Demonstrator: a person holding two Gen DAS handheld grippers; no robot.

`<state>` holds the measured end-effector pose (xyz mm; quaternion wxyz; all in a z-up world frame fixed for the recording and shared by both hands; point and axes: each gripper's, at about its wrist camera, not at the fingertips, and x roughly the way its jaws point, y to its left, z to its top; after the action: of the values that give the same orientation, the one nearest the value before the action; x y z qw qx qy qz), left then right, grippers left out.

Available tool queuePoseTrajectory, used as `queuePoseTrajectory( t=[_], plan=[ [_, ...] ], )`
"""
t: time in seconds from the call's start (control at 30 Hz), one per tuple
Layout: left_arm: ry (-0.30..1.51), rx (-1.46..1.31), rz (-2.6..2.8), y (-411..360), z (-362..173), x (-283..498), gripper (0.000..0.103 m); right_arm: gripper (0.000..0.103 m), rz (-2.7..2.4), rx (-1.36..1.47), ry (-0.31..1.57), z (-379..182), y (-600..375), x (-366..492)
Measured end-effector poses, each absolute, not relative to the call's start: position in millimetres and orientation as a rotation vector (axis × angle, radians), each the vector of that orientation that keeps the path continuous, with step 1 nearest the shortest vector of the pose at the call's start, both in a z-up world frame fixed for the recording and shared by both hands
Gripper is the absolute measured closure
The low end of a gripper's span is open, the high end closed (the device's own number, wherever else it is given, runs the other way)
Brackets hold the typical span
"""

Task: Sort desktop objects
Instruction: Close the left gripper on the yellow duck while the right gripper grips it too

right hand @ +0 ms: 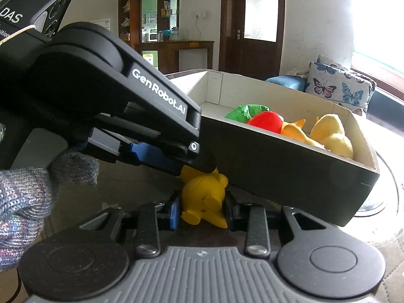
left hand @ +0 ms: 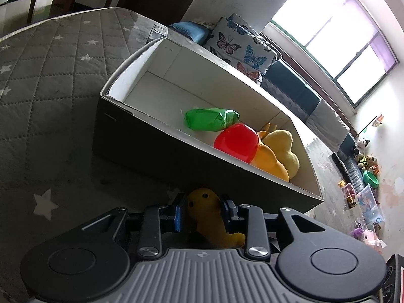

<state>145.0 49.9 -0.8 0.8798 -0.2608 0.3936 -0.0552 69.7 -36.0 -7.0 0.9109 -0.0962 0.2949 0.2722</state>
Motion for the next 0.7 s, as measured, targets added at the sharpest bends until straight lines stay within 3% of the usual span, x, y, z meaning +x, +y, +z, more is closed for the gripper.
queuePoseTrajectory(
  t=[0.7],
  plan=[
    [0.649,-0.553,-0.133,60,67,133,0.071,0.071,0.595,-0.234,0.423,60,-32,64]
  ],
)
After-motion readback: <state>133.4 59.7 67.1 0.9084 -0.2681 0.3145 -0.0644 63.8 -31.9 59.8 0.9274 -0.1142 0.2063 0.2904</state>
